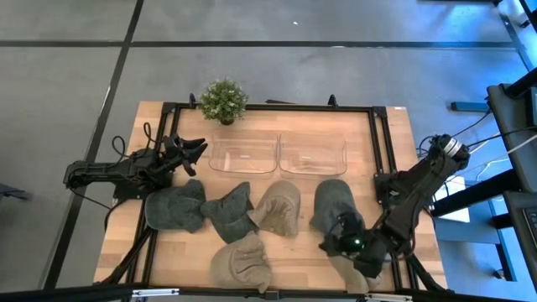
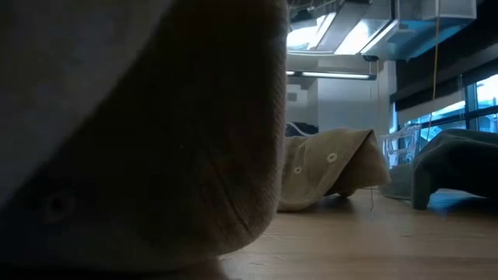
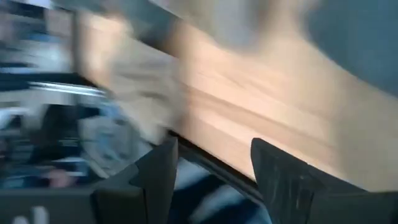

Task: Pick & Place hat
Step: Put the right black cap into the right transparent bin

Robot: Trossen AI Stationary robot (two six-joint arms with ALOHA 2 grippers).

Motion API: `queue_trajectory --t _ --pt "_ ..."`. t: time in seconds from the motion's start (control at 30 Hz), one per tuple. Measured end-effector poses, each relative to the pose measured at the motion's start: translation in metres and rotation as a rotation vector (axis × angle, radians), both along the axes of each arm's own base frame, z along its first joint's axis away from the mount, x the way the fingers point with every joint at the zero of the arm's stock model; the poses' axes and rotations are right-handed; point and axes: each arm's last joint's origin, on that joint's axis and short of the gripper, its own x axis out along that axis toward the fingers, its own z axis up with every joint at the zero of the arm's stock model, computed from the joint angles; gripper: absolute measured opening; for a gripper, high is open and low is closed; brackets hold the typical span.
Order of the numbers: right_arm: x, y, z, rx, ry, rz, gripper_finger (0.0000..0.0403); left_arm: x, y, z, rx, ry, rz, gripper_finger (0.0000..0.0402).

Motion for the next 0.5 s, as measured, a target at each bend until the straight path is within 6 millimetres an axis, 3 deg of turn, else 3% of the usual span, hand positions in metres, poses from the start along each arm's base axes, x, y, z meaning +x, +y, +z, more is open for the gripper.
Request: queue_trajectory --t 0.17,0.37,0.5 --pt "-0.026 0.0 0.002 0.051 0.33 0.024 0.0205 0.0 0.0 0.0 -0.028 -0.018 -0.004 0.0127" --pt "-0.04 -0.008 0.0 -0.048 0.496 0.025 0.0205 0.0 0.0 0.0 -0.028 -0.018 -0.003 0.0127" --pt "-0.043 -0.013 -0.01 -0.166 0.465 0.062 0.0205 0.0 0.0 0.0 -0.028 -0.019 -0.002 0.0127"
